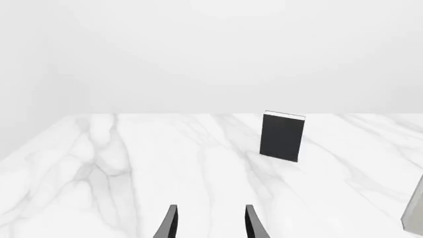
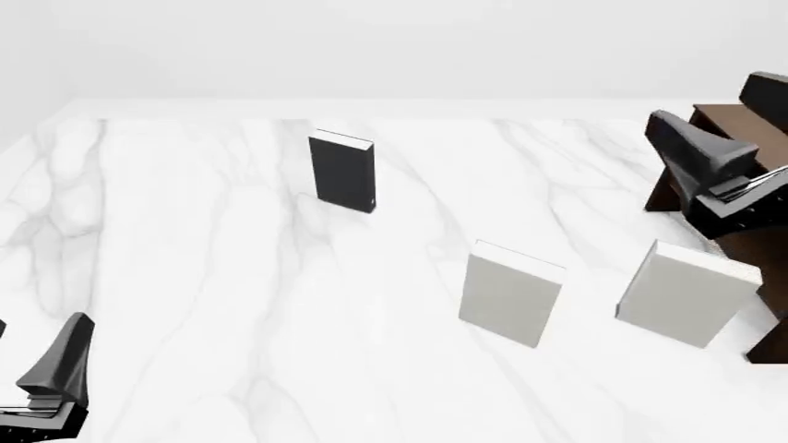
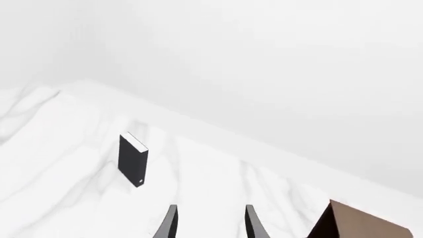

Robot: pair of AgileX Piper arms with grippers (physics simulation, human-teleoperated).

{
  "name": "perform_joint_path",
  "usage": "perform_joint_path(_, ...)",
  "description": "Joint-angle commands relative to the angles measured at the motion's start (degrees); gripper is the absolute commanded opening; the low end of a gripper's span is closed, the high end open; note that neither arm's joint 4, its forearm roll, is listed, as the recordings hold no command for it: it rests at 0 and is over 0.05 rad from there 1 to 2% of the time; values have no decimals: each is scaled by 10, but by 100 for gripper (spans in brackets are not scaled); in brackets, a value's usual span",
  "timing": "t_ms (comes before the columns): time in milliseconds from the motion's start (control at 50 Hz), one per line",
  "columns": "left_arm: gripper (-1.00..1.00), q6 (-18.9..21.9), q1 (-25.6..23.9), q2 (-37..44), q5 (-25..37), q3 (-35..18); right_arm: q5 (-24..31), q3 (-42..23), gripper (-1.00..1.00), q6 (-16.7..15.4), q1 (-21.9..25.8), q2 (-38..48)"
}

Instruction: Pick up the book on the left and place it on top of the shelf.

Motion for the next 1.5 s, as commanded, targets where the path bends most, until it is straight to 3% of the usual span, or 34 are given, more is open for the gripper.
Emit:
perform_joint_path(20,100,0,0,0,0,0,-9,-43,100,-8,21,87)
perform_joint_path(100,100,0,0,0,0,0,-13,-44,100,-12,40,108)
perform_joint_path(320,100,0,0,0,0,0,-43,-60,100,-5,36,168)
perform_joint_path(340,100,0,0,0,0,0,-43,-63,100,16,38,174)
perform_joint_path(960,100,0,0,0,0,0,-114,-100,100,15,64,311)
perform_joint_path(1160,100,0,0,0,0,0,-148,-139,100,23,79,387)
perform_joint_path(1180,100,0,0,0,0,0,-179,-174,100,34,91,470)
perform_joint_path(1500,100,0,0,0,0,0,-181,-215,100,37,90,522)
